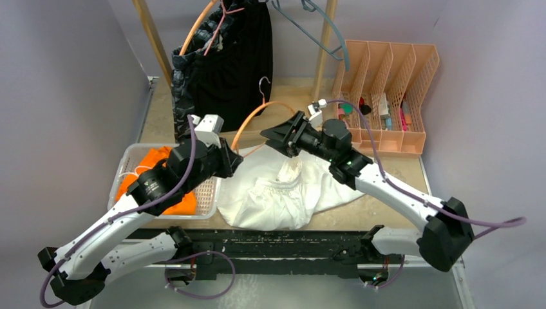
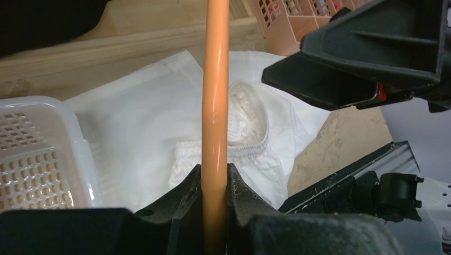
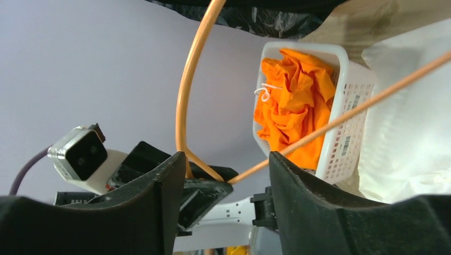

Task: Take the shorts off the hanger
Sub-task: Place the hanger on the clothes rod.

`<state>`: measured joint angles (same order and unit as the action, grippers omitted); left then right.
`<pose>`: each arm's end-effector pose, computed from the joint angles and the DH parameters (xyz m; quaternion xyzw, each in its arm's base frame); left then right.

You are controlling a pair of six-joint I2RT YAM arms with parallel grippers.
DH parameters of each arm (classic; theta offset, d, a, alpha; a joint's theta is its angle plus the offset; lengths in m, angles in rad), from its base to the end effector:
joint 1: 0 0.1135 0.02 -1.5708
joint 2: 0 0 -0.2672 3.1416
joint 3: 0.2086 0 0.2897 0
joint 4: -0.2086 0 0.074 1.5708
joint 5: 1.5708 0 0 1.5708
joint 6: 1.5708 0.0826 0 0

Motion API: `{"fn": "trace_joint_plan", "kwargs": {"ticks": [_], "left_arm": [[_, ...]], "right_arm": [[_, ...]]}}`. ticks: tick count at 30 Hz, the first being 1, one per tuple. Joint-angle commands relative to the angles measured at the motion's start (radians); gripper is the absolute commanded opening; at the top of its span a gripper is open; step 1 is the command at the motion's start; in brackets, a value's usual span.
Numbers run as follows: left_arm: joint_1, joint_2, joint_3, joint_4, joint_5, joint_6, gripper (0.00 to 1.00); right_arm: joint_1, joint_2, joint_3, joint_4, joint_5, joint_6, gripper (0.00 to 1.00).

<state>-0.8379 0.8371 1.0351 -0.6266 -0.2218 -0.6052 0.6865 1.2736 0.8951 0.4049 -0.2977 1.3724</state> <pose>0.1793 -0.1720 0.3623 0.0377 0.8374 -0.2850 0.4649 0.2787 0.2597 0.3240 0.1320 0.6855 0.6605 0.2764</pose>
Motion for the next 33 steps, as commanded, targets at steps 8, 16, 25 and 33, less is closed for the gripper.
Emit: {"fn": "trace_joint_plan", "kwargs": {"ticks": [8, 16, 25, 33], "left_arm": [[0.004, 0.045, 0.229, 0.055, -0.153, 0.084, 0.00], [0.004, 0.175, 0.375, 0.070, -0.226, 0.182, 0.00], [0.003, 0.337, 0.599, 0.046, -0.340, 0.250, 0.00], [0.004, 0.413, 0.699, 0.129, -0.362, 0.317, 0.00]], "right_arm": [[0.001, -0.370, -0.021, -0.403, 0.311, -0.247, 0.69], [0.001, -0.582, -0.141, -0.597, 0.478, -0.277, 0.85], [0.001, -0.661, -0.201, -0.668, 0.550, -0.237, 0.85], [0.001, -0.601, -0.174, -0.668, 0.547, -0.251, 0.86]]}}
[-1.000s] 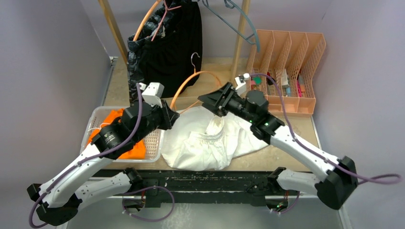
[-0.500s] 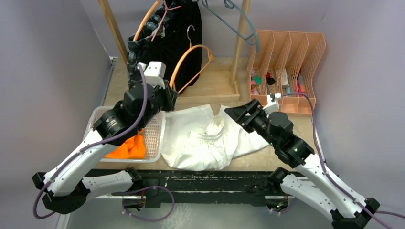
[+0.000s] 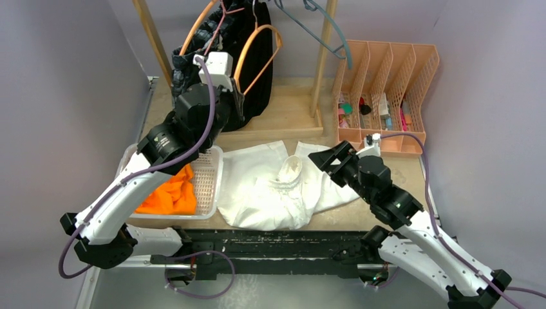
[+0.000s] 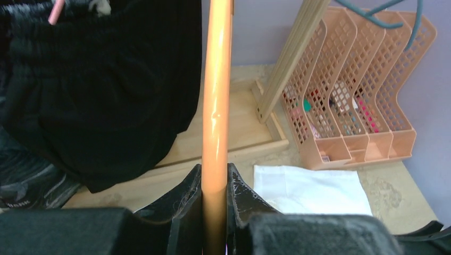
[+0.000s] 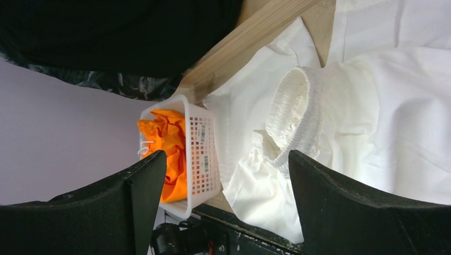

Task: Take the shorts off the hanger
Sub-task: Place the hanger on the clothes rod.

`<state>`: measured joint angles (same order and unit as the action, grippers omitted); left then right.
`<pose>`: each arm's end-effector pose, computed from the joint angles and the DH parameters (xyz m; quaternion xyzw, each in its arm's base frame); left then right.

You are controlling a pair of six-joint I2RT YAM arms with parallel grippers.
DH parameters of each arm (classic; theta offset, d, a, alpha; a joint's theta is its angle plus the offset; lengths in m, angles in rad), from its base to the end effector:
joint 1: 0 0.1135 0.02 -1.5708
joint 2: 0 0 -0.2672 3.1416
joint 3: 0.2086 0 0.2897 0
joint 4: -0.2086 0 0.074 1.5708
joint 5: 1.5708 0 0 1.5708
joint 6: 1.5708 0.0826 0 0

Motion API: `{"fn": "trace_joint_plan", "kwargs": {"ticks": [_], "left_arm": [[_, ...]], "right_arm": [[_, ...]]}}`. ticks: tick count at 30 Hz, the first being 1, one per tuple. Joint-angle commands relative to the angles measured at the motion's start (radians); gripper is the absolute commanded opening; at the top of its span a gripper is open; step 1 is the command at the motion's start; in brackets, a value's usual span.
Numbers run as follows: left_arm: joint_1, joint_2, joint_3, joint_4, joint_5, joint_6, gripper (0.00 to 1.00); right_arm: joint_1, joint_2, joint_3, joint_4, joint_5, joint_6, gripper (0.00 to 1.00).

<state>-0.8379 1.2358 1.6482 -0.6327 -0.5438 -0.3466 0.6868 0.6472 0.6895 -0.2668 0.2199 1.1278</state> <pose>0.2385 -0.2010 0.5028 0.0200 0.7701 -0.1622 0.6166 0.1956 0.1371 0.3121 0.2367 0.7434 0.4354 0.4492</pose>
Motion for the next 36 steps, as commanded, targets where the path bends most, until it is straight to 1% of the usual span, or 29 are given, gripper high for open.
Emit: {"fn": "trace_joint_plan", "kwargs": {"ticks": [1, 8, 11, 16, 27, 36], "left_arm": [[0.004, 0.022, 0.097, 0.143, -0.044, 0.065, 0.00], [0.003, 0.069, 0.152, 0.205, -0.084, 0.102, 0.00], [0.003, 0.116, 0.204, 0.176, -0.137, 0.109, 0.00], [0.003, 0.168, 0.247, 0.185, -0.139, 0.117, 0.00], [0.003, 0.341, 0.446, 0.125, -0.189, 0.143, 0.00], [0.003, 0.423, 0.496, 0.060, -0.175, 0.126, 0.00]], "right_arm": [[0.000, 0.032, 0.032, 0.004, 0.025, -0.006, 0.86], [0.001, 0.050, 0.020, 0.010, 0.005, 0.004, 0.86], [0.001, 0.047, 0.021, 0.012, 0.007, 0.002, 0.86], [0.001, 0.039, 0.018, 0.002, 0.019, 0.002, 0.86], [0.001, 0.014, 0.002, -0.006, 0.028, 0.012, 0.86], [0.001, -0.001, -0.005, -0.016, 0.047, 0.011, 0.86]]}}
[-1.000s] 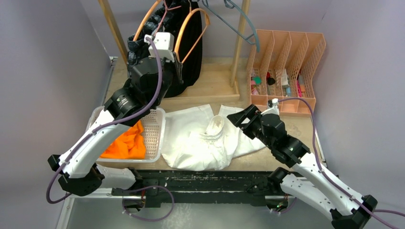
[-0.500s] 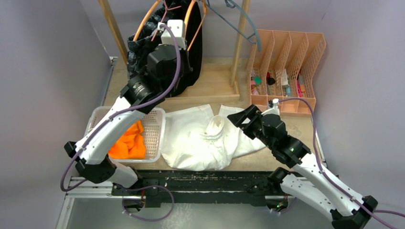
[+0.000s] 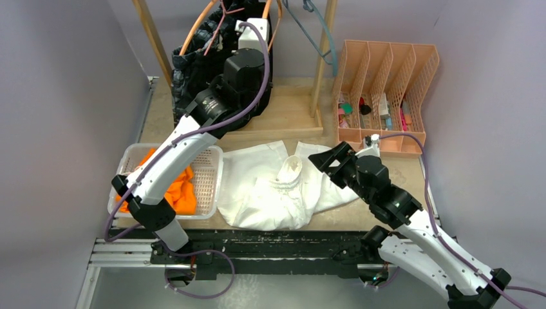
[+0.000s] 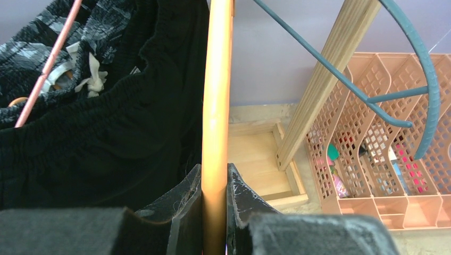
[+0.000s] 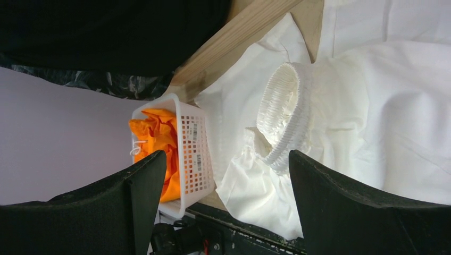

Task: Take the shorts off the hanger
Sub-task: Place the hanger on the clothes rod.

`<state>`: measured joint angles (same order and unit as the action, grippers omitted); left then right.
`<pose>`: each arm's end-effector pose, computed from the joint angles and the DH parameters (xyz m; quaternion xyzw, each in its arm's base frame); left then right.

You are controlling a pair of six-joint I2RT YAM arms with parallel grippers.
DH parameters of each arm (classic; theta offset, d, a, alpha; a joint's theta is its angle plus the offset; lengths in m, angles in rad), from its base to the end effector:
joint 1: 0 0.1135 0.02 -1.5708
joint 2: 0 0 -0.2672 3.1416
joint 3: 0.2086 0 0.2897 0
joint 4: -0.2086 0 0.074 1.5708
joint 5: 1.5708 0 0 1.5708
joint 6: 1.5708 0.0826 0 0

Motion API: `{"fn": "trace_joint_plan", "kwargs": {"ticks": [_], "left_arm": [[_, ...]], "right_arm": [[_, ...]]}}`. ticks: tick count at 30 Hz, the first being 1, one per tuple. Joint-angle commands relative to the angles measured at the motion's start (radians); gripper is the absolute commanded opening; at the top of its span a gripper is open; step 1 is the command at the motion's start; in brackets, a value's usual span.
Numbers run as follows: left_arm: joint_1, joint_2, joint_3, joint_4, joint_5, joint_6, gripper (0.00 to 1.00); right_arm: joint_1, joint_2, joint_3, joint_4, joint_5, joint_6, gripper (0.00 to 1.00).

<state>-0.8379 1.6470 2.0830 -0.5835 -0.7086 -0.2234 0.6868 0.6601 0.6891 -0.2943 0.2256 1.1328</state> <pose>0.3123 -0.2666 0.5339 -0.0012 0.7455 -0.0834 0.6613 0.1970 0.1376 0.3050 0.2413 0.7547 0.4215 0.4411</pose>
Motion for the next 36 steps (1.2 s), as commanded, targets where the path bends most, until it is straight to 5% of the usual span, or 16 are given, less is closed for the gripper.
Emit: {"fn": "trace_joint_plan", "kwargs": {"ticks": [1, 8, 17, 21, 36], "left_arm": [[0.003, 0.012, 0.052, 0.009, 0.001, 0.000, 0.00], [0.003, -0.033, -0.045, 0.027, 0.062, -0.032, 0.02], [0.003, -0.139, -0.210, 0.014, 0.215, -0.111, 0.46], [0.004, -0.233, -0.321, 0.027, 0.240, -0.152, 0.57], [0.003, -0.679, -0.890, -0.049, 0.210, -0.399, 0.67]], "right_arm": [[0.000, -0.014, -0.006, 0.010, 0.043, 0.006, 0.86], [0.001, -0.010, -0.011, 0.011, 0.040, 0.007, 0.86], [0.000, 0.005, -0.014, 0.013, 0.040, 0.009, 0.86], [0.000, 0.011, -0.016, 0.020, 0.040, 0.011, 0.86], [0.000, 0.116, 0.036, -0.091, 0.208, -0.127, 0.87]]}}
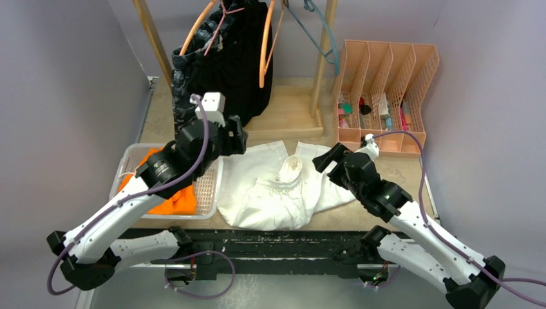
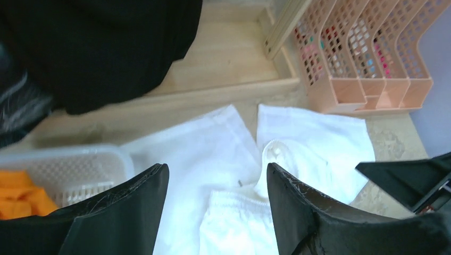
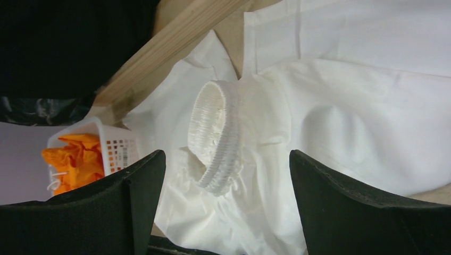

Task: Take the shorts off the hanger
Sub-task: Place the hanger on the clothes rod, then pick up the shorts at the center of the board.

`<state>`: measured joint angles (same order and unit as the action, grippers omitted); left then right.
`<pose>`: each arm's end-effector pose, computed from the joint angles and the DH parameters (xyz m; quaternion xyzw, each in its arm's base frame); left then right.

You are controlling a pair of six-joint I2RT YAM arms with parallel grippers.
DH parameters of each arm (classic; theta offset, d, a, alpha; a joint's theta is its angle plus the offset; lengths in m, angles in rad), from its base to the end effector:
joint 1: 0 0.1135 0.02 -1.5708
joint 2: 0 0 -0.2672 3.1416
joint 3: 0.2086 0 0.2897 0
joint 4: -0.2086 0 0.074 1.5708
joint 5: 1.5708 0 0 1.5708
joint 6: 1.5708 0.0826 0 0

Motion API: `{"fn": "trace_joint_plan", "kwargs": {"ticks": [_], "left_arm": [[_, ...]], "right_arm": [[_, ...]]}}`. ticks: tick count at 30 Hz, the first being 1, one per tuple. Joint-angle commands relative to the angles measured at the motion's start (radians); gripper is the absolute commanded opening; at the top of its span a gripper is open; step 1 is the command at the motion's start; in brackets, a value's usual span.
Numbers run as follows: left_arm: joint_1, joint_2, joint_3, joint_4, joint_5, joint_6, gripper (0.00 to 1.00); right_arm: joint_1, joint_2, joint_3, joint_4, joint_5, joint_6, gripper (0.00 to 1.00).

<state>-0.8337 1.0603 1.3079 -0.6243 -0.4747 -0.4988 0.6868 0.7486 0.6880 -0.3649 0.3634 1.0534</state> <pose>0.2206 -0.1869 0.4200 0.0036 0.8146 -0.1849 0.5498 0.2108 0.1349 0.2757 0.2470 0.7949 0.3095 0.4597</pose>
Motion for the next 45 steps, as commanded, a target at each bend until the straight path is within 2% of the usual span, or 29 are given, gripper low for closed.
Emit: {"fn": "trace_joint_plan", "kwargs": {"ticks": [1, 5, 9, 12, 15, 20, 28, 33, 38, 45], "left_arm": [[-0.001, -0.115, -0.154, -0.007, -0.014, -0.145, 0.67], [-0.001, -0.136, -0.268, -0.014, 0.036, -0.223, 0.68], [-0.001, -0.056, -0.350, 0.024, 0.130, -0.275, 0.70], [-0.003, 0.026, -0.410, 0.138, 0.232, -0.321, 0.71], [-0.029, 0.107, -0.443, 0.266, 0.305, -0.363, 0.74], [-0.123, 0.211, -0.415, 0.408, 0.299, -0.412, 0.76], [-0.280, 0.436, -0.253, 0.341, 0.116, -0.456, 0.79], [-0.330, 0.579, -0.169, 0.266, -0.001, -0.501, 0.80], [-0.334, 0.689, -0.154, 0.204, -0.147, -0.513, 0.82], [-0.373, 0.855, -0.138, 0.173, -0.123, -0.471, 0.84]], "right_arm": [[0.000, 0.037, 0.031, -0.014, 0.066, -0.049, 0.87], [0.001, 0.105, 0.014, 0.021, 0.035, -0.058, 0.88], [0.000, 0.201, 0.031, 0.007, 0.012, -0.064, 0.90], [0.000, 0.276, 0.061, -0.033, 0.000, -0.075, 0.99], [0.000, 0.328, 0.072, -0.038, -0.028, -0.102, 0.99], [-0.002, 0.301, 0.056, -0.138, 0.083, 0.018, 0.99], [-0.103, 0.092, -0.011, -0.127, 0.092, 0.008, 1.00], [-0.149, 0.059, -0.037, -0.138, 0.057, 0.036, 1.00], [-0.152, 0.000, -0.029, -0.304, 0.154, 0.211, 1.00], [-0.152, -0.200, -0.066, -0.316, 0.213, 0.225, 0.99]]}}
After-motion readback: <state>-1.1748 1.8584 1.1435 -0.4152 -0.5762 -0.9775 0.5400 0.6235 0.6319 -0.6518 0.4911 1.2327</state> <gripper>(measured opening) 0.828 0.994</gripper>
